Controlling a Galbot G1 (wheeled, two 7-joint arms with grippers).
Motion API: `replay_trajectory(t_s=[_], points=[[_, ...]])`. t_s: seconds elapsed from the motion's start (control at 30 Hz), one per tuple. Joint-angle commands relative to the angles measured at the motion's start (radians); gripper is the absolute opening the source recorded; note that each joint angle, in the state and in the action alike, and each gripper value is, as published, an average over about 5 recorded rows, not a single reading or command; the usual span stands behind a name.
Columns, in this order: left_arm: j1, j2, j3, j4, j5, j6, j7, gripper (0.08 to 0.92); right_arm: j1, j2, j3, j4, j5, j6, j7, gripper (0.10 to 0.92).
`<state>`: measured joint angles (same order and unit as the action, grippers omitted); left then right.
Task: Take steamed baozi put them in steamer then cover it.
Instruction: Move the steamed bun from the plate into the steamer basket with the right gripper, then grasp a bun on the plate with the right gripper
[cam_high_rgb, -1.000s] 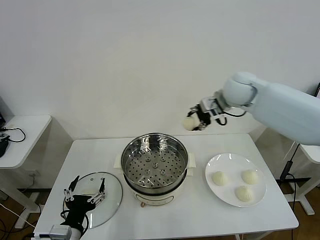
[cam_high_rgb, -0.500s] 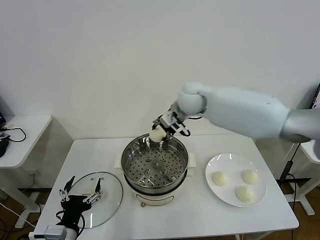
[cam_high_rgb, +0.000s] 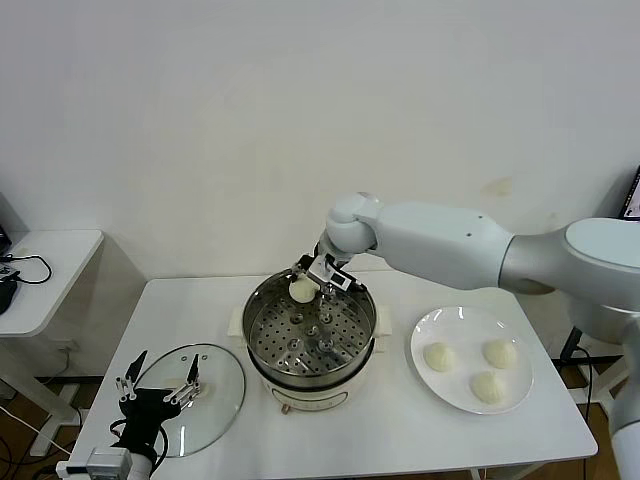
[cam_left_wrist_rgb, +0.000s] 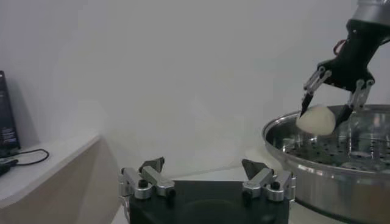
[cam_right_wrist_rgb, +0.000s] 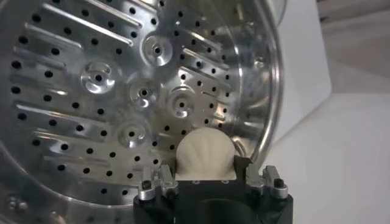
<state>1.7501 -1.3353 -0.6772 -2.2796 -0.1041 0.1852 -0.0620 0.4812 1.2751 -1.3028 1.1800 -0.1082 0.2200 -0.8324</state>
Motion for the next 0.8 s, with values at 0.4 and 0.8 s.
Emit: replay_trajectory(t_s=[0.4,0.8], points=[[0.012,-0.004,-0.008,-0.013,-0.005,-0.002,-0.001,0.823,-0.045,0.047,-0.004,-0.089,-0.155,0.139,0.055,0.676],[0.012,0.0,-0.007,-0.026,-0.007,0.003,0.002,0.823,0.144,-0.078,-0.013,0.139,0.192,-0.094,-0.086,0.822]])
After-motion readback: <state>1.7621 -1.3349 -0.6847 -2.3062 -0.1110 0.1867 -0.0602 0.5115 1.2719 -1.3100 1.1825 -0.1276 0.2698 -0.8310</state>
